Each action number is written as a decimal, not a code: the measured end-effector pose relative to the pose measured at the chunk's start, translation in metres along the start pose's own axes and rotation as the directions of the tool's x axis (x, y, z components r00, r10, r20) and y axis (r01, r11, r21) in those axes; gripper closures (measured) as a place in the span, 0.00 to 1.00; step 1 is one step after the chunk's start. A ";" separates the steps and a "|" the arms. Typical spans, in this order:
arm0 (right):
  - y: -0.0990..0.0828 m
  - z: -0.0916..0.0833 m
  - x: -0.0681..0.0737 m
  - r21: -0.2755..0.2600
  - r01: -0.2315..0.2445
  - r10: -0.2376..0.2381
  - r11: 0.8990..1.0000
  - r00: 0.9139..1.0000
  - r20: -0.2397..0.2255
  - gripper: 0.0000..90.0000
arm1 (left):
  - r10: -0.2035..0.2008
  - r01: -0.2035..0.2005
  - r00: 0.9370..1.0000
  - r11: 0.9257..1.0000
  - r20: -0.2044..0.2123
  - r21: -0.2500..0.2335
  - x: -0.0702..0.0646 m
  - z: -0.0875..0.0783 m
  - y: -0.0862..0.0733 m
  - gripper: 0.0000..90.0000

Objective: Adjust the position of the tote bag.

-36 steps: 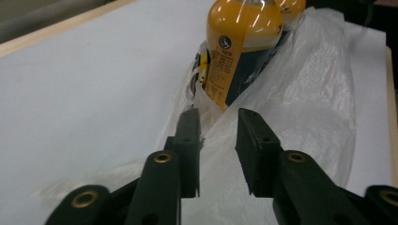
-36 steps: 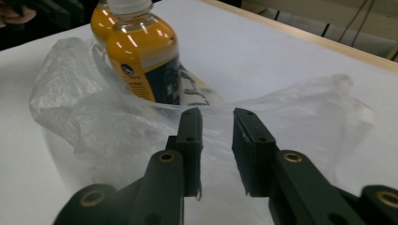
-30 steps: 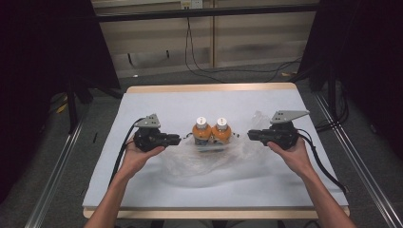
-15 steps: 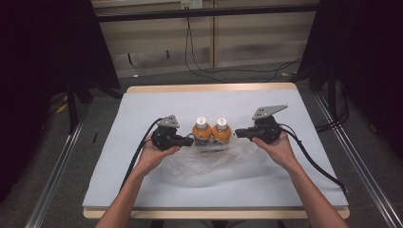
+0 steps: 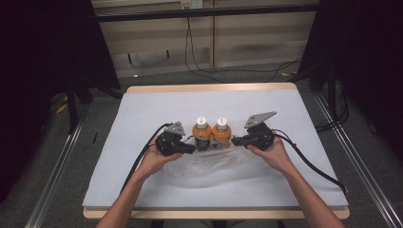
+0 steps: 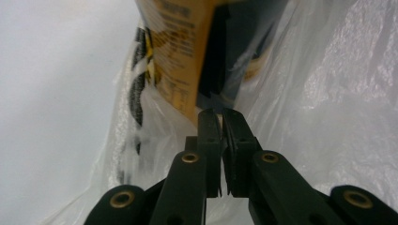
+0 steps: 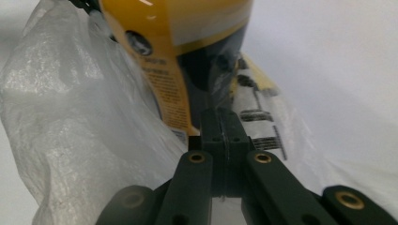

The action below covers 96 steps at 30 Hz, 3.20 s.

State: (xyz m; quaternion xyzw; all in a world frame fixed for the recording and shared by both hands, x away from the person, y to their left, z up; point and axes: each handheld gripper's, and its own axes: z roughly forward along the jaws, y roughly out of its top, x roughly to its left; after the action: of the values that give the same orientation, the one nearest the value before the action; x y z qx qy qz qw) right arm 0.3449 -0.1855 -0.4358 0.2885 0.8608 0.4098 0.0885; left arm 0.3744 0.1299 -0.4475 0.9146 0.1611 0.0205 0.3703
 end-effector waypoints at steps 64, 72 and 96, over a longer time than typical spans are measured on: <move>-0.025 0.006 -0.022 0.428 0.172 -0.261 0.887 0.952 0.159 1.00 | 0.105 -0.064 0.985 0.958 -0.136 0.279 0.026 -0.018 -0.033 1.00; -0.027 0.001 -0.028 0.506 0.185 -0.316 0.842 0.931 0.185 1.00 | 0.144 -0.068 0.968 0.939 -0.206 0.336 0.030 -0.020 -0.033 1.00; -0.044 -0.024 -0.042 0.534 0.113 -0.262 0.838 0.941 0.212 1.00 | 0.118 -0.052 0.977 0.941 -0.179 0.334 0.039 -0.033 -0.044 1.00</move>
State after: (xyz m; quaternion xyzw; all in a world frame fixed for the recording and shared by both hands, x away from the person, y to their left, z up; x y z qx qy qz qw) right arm 0.3517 -0.2468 -0.4572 0.2693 0.9420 0.1096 0.1677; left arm 0.3942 0.1940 -0.4563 0.9630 0.1582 0.0995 0.1943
